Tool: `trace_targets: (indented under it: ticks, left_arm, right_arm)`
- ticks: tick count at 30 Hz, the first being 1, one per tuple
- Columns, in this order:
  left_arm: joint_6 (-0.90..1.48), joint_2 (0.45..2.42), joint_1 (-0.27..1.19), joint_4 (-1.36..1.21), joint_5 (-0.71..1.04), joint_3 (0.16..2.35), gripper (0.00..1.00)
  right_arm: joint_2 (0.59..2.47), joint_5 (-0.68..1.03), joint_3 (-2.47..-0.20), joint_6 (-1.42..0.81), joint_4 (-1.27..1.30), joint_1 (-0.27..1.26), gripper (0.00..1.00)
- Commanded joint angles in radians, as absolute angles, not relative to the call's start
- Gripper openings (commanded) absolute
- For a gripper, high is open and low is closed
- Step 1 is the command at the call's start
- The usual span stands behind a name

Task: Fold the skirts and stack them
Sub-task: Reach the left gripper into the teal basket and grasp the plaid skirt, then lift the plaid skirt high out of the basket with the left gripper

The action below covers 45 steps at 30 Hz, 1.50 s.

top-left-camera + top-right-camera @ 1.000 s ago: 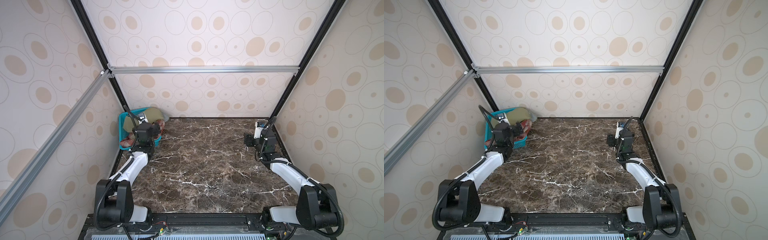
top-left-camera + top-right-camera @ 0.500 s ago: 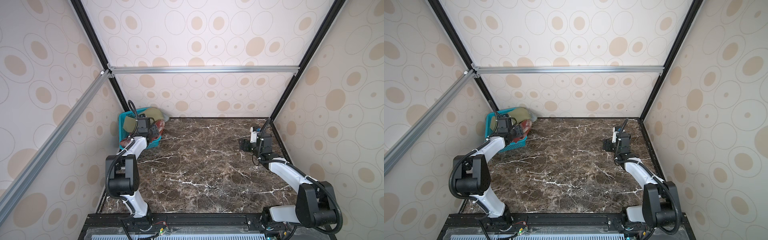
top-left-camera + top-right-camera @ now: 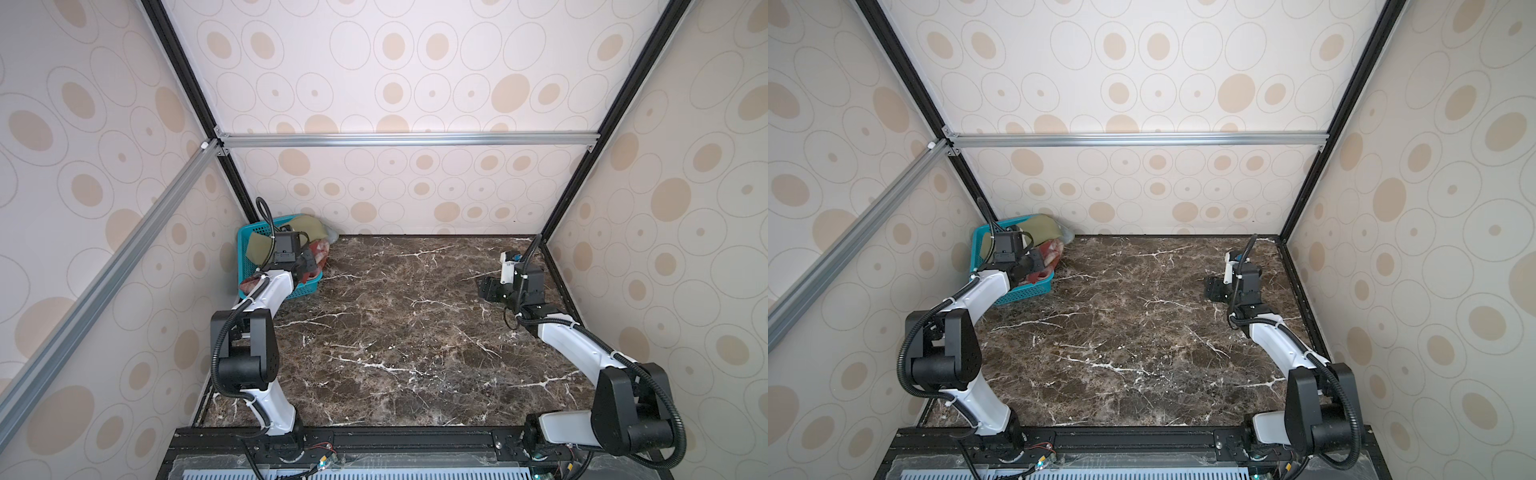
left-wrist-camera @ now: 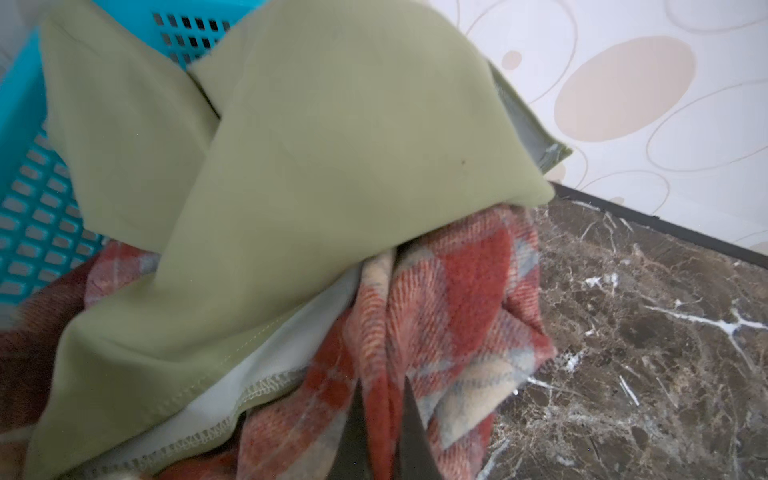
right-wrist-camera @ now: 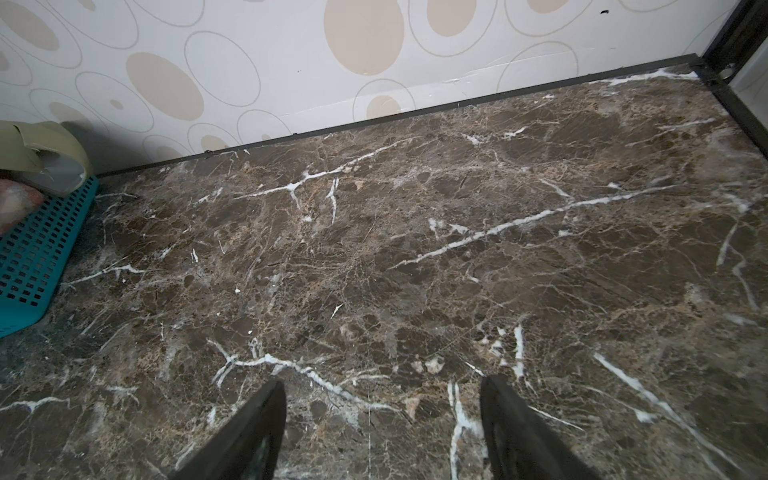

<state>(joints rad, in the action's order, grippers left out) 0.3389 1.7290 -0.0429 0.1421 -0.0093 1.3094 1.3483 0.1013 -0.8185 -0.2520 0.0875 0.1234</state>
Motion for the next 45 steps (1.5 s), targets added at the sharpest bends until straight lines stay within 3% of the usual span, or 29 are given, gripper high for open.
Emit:
trace_targets:
  ticks: [1, 11, 20, 32, 36, 45]
  left_arm:
    - [0.316, 1.643, -0.043, 0.194, -0.049, 1.454, 0.00]
    - [0.294, 1.610, -0.043, 0.326, -0.097, 1.782, 0.00]
    - [0.231, 1.712, -0.043, 0.473, -0.196, 2.109, 0.00]
    - [0.187, 1.730, -0.043, 0.477, -0.213, 2.215, 0.00]
    - [0.200, 1.763, -0.043, 0.505, -0.199, 2.361, 0.00]
    - [0.317, 1.688, -0.043, 0.433, -0.037, 2.392, 0.00]
  right_arm:
    - [1.337, 0.140, -0.880, -0.269, 0.058, 0.131, 0.76]
    - [1.358, 0.162, -0.981, -0.271, 0.007, 0.138, 0.76]
    - [1.387, 0.189, -1.030, -0.290, 0.012, 0.145, 0.76]
    - [1.410, 0.205, -1.051, -0.296, 0.019, 0.166, 0.77]
    - [1.422, 0.209, -1.064, -0.298, 0.010, 0.172, 0.76]
    - [1.427, 0.202, -1.057, -0.311, 0.032, 0.183, 0.77]
